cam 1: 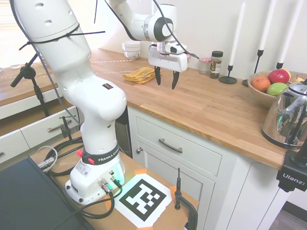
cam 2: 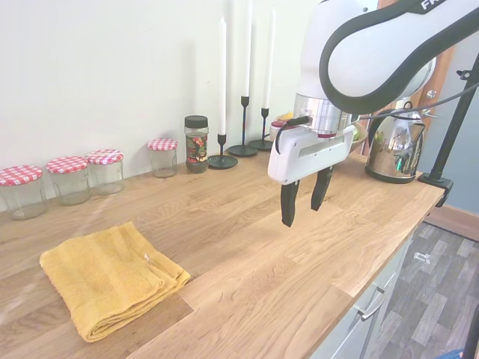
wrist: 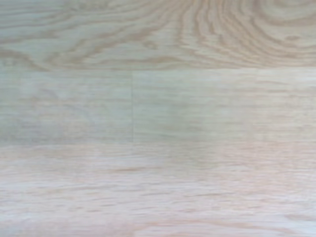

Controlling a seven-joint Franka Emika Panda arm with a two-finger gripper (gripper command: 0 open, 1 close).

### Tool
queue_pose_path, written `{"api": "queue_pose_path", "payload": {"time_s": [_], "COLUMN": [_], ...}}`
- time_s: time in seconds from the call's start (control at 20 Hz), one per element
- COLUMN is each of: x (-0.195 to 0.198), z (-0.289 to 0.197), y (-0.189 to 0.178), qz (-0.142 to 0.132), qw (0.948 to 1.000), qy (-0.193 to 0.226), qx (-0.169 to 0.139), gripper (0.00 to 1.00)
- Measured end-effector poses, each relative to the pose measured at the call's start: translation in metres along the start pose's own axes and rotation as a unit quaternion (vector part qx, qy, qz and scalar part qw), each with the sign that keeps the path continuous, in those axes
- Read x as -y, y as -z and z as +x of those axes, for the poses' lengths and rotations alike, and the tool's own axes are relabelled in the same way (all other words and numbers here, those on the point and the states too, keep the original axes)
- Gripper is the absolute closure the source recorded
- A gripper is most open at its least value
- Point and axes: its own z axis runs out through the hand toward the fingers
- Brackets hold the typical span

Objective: Wipe the counter

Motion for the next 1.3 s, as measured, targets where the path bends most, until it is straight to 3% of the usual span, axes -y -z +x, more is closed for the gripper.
{"api": "queue_pose_path", "payload": {"time_s": [0.6,1.3], "x": [0.021,0.14], "z": [-0.006,-0.051], "y": [0.003,0.024], "qz": [0.004,0.018], "qw": [0.9998,0.9951], "qy": [0.018,0.095], "qx": [-0.004,-0.024], "gripper": [0.0,0.0]}}
